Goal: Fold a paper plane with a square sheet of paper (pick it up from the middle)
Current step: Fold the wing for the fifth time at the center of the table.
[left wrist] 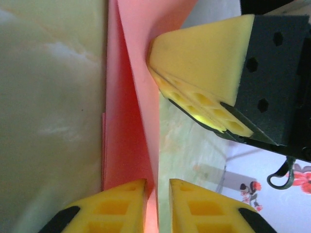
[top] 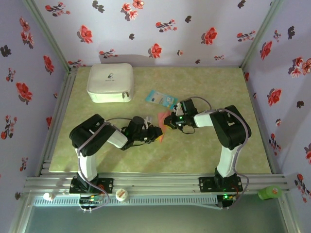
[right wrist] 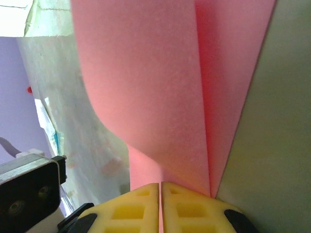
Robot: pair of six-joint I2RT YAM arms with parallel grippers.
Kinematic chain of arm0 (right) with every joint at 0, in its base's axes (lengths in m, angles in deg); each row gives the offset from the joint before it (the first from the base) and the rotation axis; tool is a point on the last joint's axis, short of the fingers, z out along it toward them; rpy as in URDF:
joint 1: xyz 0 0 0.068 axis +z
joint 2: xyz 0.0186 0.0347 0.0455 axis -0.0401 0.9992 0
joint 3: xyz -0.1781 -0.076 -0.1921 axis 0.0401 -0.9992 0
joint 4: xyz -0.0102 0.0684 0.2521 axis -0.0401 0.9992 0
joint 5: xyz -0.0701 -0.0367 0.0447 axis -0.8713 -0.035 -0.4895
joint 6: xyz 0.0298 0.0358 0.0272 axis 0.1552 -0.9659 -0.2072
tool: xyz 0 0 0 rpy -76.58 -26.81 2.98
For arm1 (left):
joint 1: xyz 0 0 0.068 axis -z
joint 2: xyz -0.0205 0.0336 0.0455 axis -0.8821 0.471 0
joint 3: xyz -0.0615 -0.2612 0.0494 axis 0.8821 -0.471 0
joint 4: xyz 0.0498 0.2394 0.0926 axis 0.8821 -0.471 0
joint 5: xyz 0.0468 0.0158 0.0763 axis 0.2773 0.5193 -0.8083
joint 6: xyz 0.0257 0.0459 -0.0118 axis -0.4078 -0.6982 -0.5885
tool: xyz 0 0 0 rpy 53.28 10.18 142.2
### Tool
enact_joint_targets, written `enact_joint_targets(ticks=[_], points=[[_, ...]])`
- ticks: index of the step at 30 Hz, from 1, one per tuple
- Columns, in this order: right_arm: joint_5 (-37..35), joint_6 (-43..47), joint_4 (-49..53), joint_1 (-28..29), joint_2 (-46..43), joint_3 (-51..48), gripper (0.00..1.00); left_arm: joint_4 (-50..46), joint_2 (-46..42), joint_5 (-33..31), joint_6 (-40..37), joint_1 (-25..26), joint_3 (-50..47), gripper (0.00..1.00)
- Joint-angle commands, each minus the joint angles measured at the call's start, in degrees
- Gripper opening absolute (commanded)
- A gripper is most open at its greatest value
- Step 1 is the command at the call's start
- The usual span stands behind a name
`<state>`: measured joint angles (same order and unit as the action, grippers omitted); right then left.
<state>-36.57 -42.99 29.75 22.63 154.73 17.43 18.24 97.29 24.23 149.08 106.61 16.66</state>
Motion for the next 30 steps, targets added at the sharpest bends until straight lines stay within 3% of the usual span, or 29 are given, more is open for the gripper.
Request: enact_joint_targets(ticks=[1, 7, 22, 30], points=[[-2.7, 1.3, 3.8, 0.1, 0.9, -0.1, 0.1, -19.0, -1.8, -2.7, -6.3, 0.5, 0.6, 0.21], [-2.5, 1.3, 3.6, 0.1, 1.2, -0.3, 0.1, -29.2, -4.2, -4.1, -10.8, 1.2, 3.7, 0.21], [-2.7, 1.3, 3.9, 0.1, 1.2, -0.5, 0.1, -35.1, -4.5, -3.9, -14.9, 2.7, 6.2, 0.08], [-2.7, 1.4, 4.2, 0.1, 1.4, -0.4, 0.1, -37.9, -6.2, -4.4, -16.2, 2.8, 6.5, 0.19]])
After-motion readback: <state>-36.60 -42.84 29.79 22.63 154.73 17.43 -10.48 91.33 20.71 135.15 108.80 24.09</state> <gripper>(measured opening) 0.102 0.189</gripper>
